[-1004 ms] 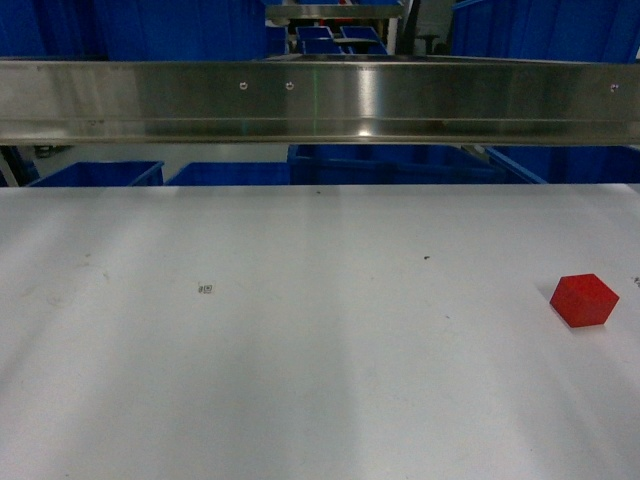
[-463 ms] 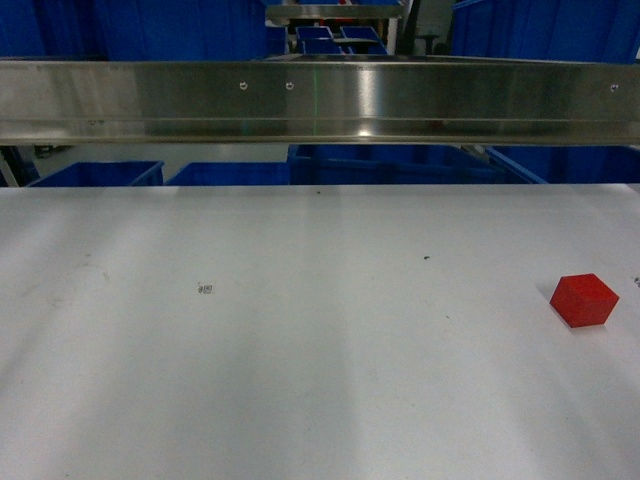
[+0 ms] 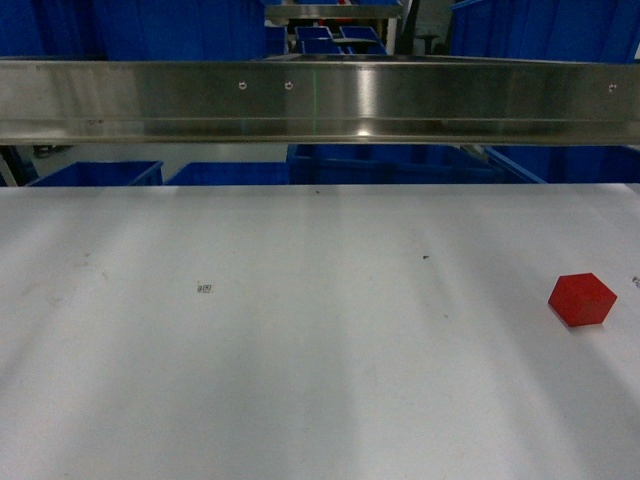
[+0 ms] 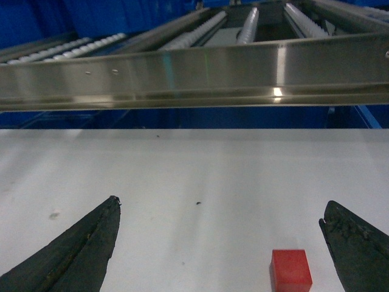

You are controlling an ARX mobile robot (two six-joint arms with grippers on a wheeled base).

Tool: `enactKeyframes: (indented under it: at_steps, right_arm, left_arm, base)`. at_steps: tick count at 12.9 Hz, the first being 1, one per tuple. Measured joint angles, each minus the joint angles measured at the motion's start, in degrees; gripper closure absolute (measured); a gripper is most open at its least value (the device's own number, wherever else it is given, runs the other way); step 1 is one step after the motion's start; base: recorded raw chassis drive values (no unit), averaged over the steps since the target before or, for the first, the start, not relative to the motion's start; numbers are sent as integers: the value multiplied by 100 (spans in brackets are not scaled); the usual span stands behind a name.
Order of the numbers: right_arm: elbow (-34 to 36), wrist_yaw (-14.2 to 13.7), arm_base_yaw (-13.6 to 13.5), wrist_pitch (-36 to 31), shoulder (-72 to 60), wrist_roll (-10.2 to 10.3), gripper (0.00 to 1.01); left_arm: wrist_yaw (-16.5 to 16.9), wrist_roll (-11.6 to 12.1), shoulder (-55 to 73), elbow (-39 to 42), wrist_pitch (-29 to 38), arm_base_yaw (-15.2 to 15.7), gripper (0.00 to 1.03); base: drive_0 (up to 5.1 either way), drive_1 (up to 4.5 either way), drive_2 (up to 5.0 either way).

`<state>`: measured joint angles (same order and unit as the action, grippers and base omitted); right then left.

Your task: Place magnetic block on left shelf second layer

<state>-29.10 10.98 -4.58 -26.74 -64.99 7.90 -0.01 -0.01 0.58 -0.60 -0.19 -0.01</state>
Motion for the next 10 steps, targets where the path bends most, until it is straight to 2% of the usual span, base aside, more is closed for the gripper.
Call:
enactKeyframes:
  at_steps: [1,2,5,7,8,9,10]
  right_arm:
    - [-479,-326,31,-452,-1639,-42,3]
    - [-295,-358,59,-404,-1829,-44,3]
    - [-354,-321,52,-431,-1733,-46,3]
    - [-1082,-258,136,-66,-2557,-223,3]
    - [-1832,-310,254,400,-3226,-402,3]
    - [-2463,-354,313,640,-3560,-476,3]
    - [-2776,-269,315,813,-3781,-476,3]
  left_arm:
    - [-4,0,0,0,2,0,5]
    - [0,0,0,0,-2,0,5]
    - [0,0,0,0,-2,0,5]
    - [0,0,0,0,0,0,5]
    - [-2,0,0,0,-2,0,5]
    - [0,0,0,0,0,0,5]
    - [0,0,0,0,2,0,5]
  base:
    - [0,0,0]
    - [0,0,0]
    - [0,0,0]
    - [0,0,0]
    - [0,0,0]
    - [0,0,0]
    - [0,0,0]
